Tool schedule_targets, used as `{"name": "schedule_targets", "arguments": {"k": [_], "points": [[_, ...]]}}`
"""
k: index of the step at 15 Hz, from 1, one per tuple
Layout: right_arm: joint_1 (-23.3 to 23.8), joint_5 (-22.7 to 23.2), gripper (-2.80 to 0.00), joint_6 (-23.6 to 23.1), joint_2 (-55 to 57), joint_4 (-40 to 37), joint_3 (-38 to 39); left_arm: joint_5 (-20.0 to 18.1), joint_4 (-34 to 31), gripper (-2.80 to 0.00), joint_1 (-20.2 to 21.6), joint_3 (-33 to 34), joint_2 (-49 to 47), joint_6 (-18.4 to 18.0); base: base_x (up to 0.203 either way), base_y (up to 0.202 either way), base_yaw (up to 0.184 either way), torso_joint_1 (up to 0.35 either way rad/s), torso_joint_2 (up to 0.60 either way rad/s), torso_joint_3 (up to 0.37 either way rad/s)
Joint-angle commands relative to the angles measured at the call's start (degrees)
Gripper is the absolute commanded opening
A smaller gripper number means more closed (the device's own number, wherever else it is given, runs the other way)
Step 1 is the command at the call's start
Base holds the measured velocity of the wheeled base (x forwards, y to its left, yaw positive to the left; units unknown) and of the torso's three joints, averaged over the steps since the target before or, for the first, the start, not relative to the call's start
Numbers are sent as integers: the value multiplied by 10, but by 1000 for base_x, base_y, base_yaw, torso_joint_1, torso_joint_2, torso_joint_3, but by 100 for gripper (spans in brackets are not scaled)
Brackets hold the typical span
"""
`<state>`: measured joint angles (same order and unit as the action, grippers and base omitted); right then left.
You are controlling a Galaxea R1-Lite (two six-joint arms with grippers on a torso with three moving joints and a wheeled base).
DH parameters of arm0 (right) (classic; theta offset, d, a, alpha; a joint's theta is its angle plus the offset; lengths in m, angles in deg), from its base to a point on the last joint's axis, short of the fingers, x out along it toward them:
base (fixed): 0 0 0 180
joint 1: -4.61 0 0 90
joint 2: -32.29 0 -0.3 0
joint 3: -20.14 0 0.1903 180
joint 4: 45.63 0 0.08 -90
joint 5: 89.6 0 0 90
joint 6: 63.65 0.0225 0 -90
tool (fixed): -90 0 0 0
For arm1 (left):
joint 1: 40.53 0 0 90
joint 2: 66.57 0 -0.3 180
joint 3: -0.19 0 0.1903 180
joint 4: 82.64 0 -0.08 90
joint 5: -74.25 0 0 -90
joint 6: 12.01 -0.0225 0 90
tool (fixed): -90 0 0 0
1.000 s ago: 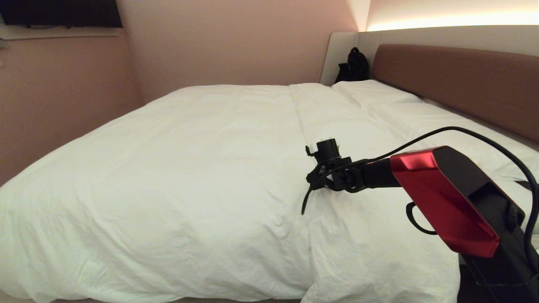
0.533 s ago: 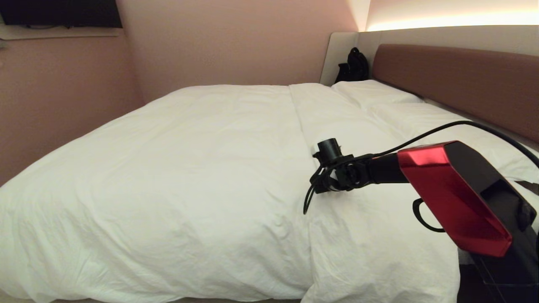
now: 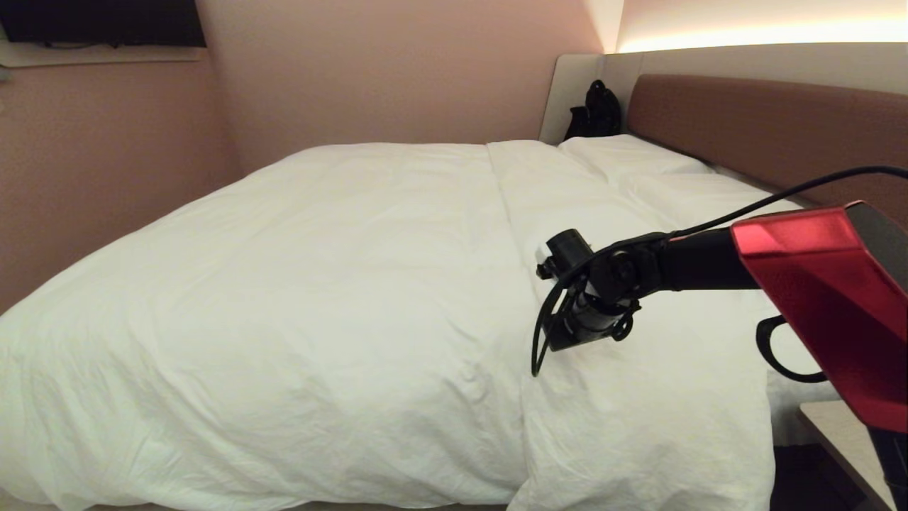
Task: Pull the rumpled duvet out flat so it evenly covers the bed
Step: Flatten the corners of the folded blanket
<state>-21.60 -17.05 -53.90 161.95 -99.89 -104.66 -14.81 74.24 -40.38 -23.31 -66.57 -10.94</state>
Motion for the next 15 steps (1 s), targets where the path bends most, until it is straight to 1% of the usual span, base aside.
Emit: {"name": "schedule_targets", "arguments": {"k": [1,2,5,8,11,13,15], "points": [[-2,29,-280,1,-39,-60,3,0,0,-280,0,0,0,0,0,0,0,0,0,0],[-2,32,-280,3,-43,-57,-1,0,0,-280,0,0,0,0,0,0,0,0,0,0],[10,25,-280,17,-27,-9,-26,0,0,-280,0,0,0,0,0,0,0,0,0,0],[44,23,-280,31,17,11,-75,0,0,-280,0,0,0,0,0,0,0,0,0,0],[68,20,-280,33,45,37,-82,0,0,-280,0,0,0,0,0,0,0,0,0,0],[74,1,-280,30,63,55,-82,0,0,-280,0,0,0,0,0,0,0,0,0,0],[75,-2,-280,27,84,63,-82,0,0,-280,0,0,0,0,0,0,0,0,0,0]]}}
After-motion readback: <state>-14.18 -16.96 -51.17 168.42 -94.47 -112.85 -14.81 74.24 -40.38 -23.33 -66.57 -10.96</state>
